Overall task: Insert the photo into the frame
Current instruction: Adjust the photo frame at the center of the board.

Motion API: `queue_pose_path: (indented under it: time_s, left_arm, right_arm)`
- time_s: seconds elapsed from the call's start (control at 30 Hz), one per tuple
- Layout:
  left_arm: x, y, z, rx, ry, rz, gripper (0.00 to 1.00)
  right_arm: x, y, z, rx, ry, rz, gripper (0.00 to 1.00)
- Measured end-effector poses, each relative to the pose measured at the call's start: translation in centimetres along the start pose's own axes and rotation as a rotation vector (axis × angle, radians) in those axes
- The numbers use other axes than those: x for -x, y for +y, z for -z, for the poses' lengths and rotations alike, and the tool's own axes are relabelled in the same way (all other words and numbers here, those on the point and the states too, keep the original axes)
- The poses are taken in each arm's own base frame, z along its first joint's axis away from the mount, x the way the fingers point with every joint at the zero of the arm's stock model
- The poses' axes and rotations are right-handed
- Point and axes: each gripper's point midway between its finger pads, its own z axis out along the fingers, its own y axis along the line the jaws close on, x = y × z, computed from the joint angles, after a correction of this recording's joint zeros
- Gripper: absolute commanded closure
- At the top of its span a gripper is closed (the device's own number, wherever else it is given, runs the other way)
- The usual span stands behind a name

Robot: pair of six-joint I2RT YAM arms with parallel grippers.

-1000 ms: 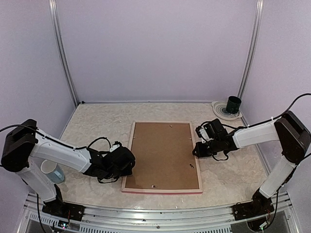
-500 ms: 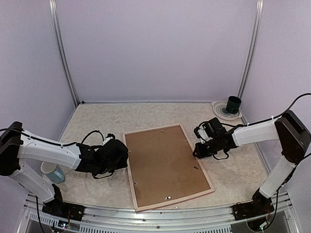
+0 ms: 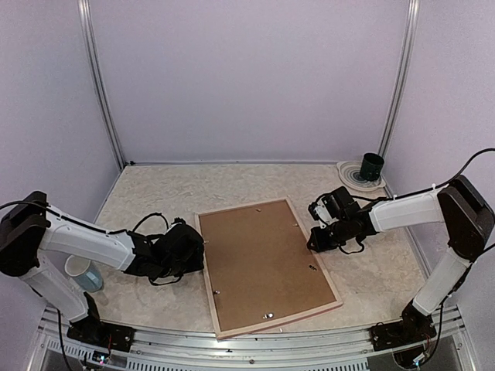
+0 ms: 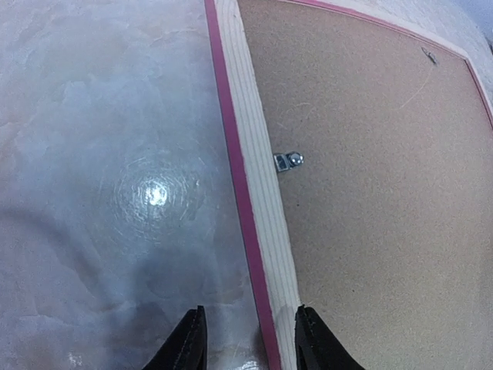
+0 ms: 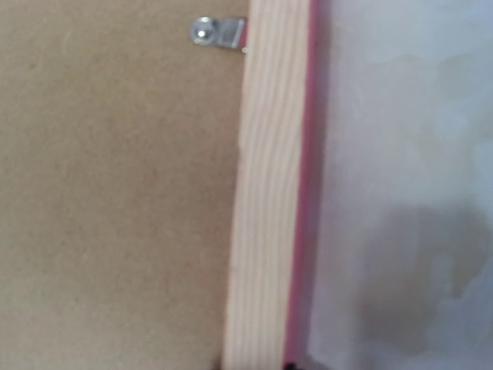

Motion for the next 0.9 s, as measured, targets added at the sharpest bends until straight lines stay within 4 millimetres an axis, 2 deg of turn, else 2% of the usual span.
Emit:
queue_pose_path:
  time_s: [0.27, 0.37, 0.57, 0.7, 0.9]
  left_arm:
    - [-1.1, -1.5, -1.0, -0.057, 0.049, -0.010, 0.60]
    - [-1.9, -1.6, -1.9, -0.045, 0.071, -0.022, 0.65]
    - [-1.7, -1.8, -2.1, -0.039, 0.064, -0.007, 0.76]
    - [-1.3, -1.5, -2.2, -0.022, 0.051, -0.004, 0.81]
    - [0.3, -0.4, -2.9, 0.006, 0.038, 0.006, 0.86]
  right_arm:
    - [0.0, 0.1, -0.1, 0.003, 0.001, -0.006, 0.85]
    - [0.0, 0.1, -0.1, 0.004, 0.001, -0.006, 0.85]
    - [0.1, 0.1, -0.1, 0.001, 0.000, -0.006, 0.82]
    - [0.0, 0.0, -0.1, -0.001, 0.002, -0.001, 0.74]
    - [0.2, 1.0, 0.2, 0.029, 0.015, 0.022, 0.53]
